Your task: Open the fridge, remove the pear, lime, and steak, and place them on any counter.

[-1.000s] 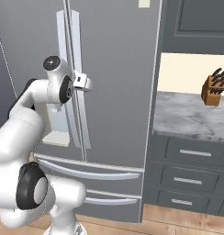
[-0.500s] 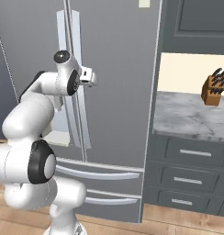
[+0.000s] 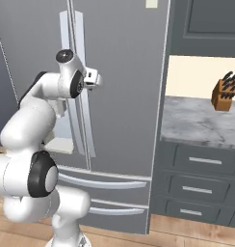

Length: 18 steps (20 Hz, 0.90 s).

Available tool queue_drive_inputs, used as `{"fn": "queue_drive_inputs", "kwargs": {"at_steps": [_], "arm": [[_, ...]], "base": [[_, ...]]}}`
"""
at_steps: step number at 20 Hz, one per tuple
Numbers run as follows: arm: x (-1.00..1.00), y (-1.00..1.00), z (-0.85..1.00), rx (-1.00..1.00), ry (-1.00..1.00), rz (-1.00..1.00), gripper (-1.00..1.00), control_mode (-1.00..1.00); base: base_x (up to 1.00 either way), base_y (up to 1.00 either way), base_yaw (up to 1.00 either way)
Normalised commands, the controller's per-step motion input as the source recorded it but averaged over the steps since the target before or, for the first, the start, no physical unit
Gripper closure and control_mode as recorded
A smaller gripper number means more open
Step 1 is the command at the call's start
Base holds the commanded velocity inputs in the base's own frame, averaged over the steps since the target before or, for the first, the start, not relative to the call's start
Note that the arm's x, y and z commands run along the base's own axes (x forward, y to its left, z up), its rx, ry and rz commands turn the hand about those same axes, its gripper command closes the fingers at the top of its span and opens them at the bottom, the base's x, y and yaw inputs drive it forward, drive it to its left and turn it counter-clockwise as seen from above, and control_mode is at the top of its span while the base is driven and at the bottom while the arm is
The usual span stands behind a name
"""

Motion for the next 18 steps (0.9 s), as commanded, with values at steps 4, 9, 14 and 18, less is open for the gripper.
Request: {"fn": "queue_drive_inputs", "kwargs": {"at_steps": [4, 9, 14, 18], "arm": [[-0.78, -0.89, -0.18, 0.00, -0.42, -0.13, 1.00, -1.00], [-0.99, -1.00, -0.03, 0.00, -0.34, -0.13, 1.00, -1.00], [-0.94, -1.00, 0.03, 0.03, -0.24, -0.14, 1.00, -1.00], [-0.91, -0.74, 0.24, 0.08, -0.18, -0.09, -1.00, -1.00]], "base": [[0.00, 0.00, 0.00], [0.00, 0.00, 0.00], [0.00, 0.00, 0.00], [0.00, 0.00, 0.00]]}}
